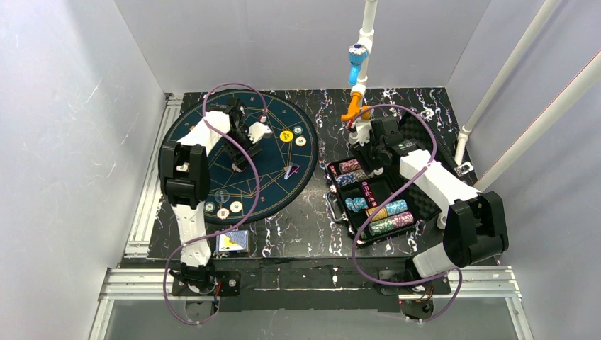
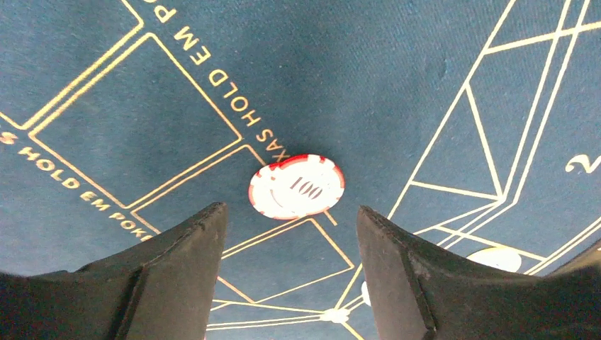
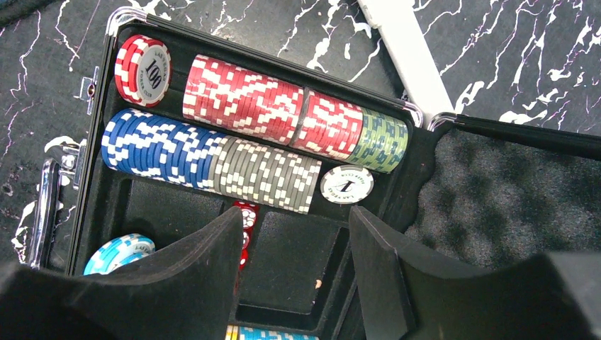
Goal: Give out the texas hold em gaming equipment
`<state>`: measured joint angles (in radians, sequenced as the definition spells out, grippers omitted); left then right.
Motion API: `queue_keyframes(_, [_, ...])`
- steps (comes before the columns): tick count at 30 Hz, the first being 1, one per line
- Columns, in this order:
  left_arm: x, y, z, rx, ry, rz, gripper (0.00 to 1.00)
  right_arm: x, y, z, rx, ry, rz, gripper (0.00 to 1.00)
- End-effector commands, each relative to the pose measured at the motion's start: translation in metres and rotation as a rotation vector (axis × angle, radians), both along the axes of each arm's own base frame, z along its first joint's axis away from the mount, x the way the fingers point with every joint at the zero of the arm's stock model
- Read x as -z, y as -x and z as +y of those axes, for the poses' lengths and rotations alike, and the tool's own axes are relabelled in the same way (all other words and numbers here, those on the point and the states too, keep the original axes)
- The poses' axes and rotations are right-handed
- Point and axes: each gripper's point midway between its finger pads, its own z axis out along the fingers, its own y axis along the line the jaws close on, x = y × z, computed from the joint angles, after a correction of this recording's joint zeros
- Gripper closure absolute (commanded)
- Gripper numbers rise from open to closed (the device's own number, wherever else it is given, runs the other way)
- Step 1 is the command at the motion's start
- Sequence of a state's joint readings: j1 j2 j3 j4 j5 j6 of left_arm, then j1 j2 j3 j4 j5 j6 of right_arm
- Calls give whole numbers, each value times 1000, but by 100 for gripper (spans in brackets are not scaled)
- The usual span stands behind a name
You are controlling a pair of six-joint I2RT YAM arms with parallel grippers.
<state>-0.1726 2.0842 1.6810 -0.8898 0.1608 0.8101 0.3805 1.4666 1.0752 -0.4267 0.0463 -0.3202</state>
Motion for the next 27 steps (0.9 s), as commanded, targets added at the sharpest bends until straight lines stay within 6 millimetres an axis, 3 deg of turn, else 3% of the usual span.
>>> queue_keyframes(1, [-36, -6, 3, 261, -7, -128, 34, -18, -9, 7, -14, -40, -56, 36])
queue_keyframes(9, [-32, -5, -10, 523, 57, -128, 37, -16, -9, 5, -11, -31, -54, 35])
queue_keyframes(27, [11, 7, -8, 602, 63, -35, 38, -14, -10, 4, -10, -23, -50, 36])
